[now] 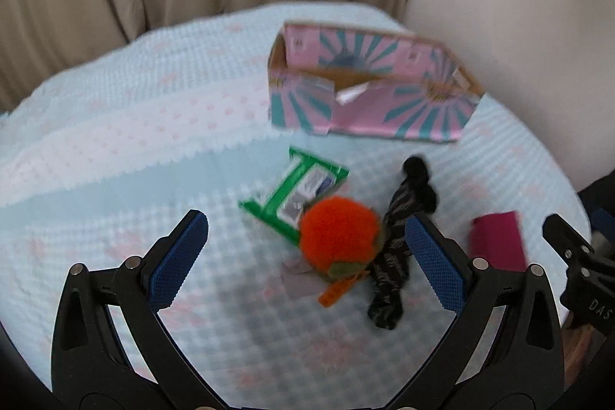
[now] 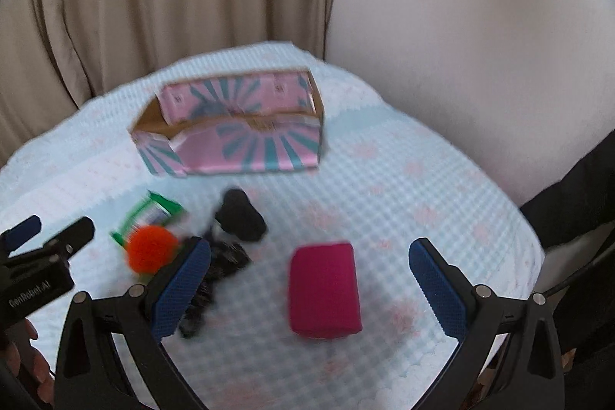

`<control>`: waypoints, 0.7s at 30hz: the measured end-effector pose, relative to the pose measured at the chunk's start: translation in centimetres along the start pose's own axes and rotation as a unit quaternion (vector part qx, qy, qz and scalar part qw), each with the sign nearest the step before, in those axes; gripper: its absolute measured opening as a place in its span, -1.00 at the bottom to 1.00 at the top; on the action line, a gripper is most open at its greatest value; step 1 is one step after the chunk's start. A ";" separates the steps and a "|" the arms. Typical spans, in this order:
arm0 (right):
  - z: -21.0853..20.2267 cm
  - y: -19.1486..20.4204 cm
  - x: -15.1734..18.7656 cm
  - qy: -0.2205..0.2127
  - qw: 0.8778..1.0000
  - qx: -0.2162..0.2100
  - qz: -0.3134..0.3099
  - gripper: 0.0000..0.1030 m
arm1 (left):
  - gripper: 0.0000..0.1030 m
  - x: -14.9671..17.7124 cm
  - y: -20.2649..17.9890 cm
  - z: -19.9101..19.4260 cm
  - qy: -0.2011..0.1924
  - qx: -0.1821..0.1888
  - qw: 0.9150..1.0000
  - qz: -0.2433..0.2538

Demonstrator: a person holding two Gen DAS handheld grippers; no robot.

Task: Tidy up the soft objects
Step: 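Grasp the orange pompom with left tool while right tool grasps pink pouch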

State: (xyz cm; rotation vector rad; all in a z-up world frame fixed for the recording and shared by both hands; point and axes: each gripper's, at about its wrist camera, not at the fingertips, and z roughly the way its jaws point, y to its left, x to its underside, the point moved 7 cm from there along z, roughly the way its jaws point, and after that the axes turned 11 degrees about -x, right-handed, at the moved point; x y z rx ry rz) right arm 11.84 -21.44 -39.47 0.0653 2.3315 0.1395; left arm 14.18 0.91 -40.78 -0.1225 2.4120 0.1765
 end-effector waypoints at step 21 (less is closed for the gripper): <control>10.8 -3.6 6.5 0.055 0.997 -0.002 0.045 0.60 | 0.02 3.6 -5.7 9.3 0.050 0.001 0.998 0.044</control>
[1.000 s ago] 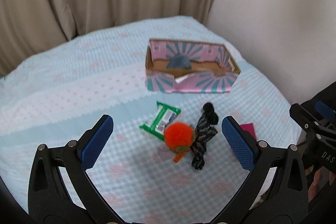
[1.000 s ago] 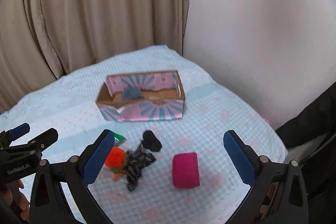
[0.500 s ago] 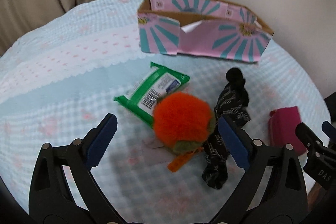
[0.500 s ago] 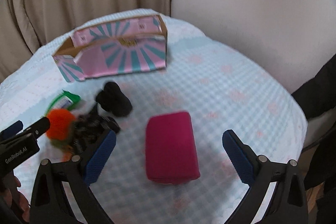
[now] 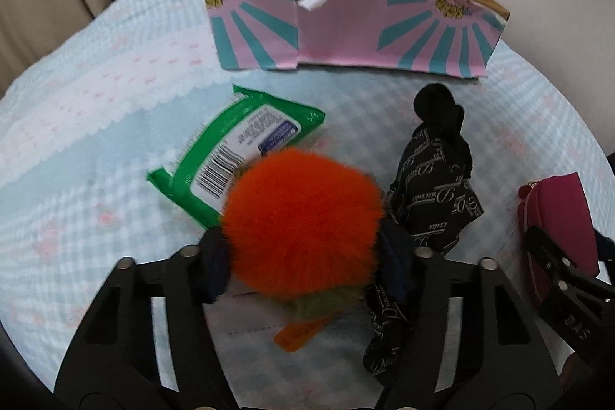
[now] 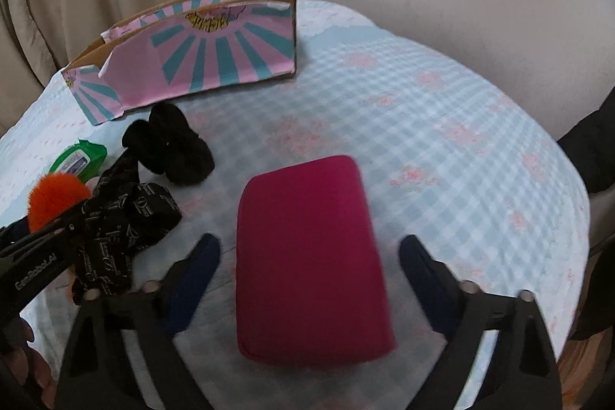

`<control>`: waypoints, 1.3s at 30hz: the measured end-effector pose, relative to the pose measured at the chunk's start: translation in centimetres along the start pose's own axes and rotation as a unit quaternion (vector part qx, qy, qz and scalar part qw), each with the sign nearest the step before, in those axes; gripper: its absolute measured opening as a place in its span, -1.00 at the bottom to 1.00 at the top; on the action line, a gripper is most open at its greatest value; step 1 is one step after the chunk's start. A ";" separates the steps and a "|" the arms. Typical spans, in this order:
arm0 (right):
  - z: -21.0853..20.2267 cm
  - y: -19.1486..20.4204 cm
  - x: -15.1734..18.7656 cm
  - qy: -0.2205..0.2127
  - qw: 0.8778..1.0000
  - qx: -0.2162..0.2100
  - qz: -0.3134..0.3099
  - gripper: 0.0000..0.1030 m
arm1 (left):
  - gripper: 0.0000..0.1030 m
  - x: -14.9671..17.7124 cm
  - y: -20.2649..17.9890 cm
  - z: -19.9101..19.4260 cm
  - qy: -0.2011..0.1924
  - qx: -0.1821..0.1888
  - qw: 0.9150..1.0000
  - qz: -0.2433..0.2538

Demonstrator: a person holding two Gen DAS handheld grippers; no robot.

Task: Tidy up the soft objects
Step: 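Grasp the orange pompom with left tool while right tool grasps pink pouch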

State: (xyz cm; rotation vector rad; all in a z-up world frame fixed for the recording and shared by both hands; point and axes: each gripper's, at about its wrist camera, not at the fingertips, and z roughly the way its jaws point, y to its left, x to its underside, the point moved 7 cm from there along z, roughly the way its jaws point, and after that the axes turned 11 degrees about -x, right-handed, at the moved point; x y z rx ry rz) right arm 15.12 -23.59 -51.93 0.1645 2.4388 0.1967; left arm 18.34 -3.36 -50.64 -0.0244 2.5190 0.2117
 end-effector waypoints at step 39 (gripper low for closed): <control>-18.4 6.3 -11.7 -0.064 0.997 -0.044 -0.021 -0.08 | -0.27 -12.5 8.5 -20.1 -0.060 0.068 0.994 -0.057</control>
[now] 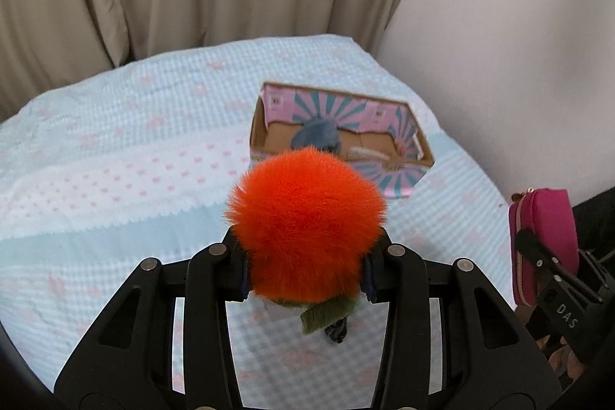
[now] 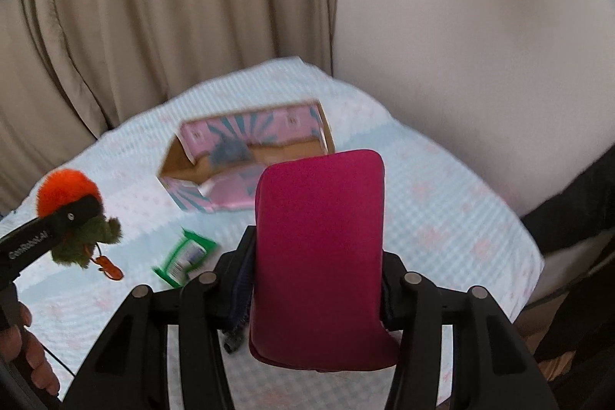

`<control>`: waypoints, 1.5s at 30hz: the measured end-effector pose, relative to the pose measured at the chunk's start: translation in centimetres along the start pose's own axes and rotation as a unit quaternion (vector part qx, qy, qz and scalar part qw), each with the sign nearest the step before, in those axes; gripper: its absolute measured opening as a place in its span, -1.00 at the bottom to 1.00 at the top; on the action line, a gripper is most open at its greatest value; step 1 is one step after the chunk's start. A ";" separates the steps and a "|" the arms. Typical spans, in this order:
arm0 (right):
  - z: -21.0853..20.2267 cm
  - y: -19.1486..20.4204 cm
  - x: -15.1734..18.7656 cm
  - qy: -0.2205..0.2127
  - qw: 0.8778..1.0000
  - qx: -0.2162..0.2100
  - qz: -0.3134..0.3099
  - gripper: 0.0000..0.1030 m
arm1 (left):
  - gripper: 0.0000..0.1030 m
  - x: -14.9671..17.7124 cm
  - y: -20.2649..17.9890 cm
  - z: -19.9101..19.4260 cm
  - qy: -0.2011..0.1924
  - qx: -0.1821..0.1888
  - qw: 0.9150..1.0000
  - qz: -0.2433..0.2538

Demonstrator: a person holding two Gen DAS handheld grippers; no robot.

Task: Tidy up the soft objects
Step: 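Grasp the orange pompom with left tool while right tool grasps pink pouch, then lower orange pompom and pink pouch into the box with both tools, release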

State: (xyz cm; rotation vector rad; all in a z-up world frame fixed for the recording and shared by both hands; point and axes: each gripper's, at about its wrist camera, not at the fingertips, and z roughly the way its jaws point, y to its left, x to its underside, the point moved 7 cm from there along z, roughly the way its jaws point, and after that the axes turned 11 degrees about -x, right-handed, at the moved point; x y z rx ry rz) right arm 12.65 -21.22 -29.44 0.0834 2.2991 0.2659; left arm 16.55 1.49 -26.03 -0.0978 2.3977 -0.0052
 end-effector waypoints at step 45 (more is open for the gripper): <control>26.7 -3.5 -14.7 0.192 0.957 -0.197 -0.089 -0.08 | -0.27 -13.5 -12.9 29.3 0.222 -0.073 0.972 0.007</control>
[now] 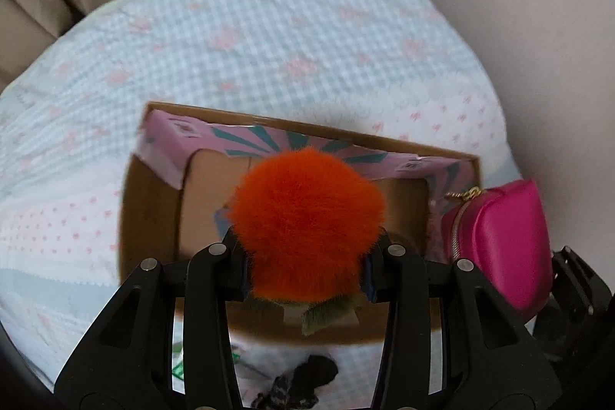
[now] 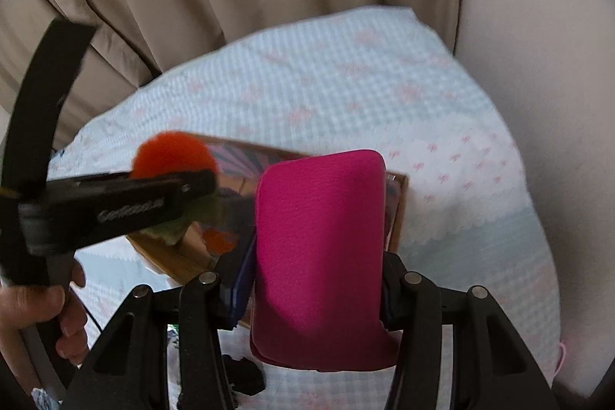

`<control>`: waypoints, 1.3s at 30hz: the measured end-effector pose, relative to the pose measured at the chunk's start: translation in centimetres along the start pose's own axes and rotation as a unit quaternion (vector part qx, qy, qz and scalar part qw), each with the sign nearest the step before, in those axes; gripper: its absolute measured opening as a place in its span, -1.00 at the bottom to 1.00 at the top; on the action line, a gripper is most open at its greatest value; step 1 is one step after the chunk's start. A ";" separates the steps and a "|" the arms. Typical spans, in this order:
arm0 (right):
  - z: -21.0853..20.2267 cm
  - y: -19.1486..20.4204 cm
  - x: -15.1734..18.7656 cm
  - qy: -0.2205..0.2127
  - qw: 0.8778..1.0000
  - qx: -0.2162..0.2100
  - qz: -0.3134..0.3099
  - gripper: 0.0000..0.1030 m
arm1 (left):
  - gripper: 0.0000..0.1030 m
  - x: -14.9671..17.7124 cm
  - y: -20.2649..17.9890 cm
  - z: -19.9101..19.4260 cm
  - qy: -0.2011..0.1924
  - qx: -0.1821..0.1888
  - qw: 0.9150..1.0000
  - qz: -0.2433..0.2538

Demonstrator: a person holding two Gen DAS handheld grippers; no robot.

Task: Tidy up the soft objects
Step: 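Lower orange pompom and pink pouch into the box with both tools, release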

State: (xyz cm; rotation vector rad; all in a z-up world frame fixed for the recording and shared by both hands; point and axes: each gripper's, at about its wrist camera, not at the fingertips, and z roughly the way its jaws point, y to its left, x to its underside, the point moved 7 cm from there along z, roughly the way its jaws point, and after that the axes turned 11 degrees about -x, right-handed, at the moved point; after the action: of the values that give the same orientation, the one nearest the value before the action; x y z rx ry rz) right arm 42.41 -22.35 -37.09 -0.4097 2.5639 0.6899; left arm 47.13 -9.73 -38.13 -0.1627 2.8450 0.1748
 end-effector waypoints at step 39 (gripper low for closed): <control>-0.7 1.7 0.2 -0.026 0.998 -0.010 -0.065 1.00 | 1.00 -1.7 1.4 -4.1 -0.033 -0.013 0.999 0.013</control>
State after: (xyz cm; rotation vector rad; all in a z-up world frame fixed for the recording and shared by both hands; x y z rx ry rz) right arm 41.30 -21.30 -36.01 -0.5518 2.4595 0.6705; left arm 47.45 -8.71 -33.60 -0.1241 2.7819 0.2197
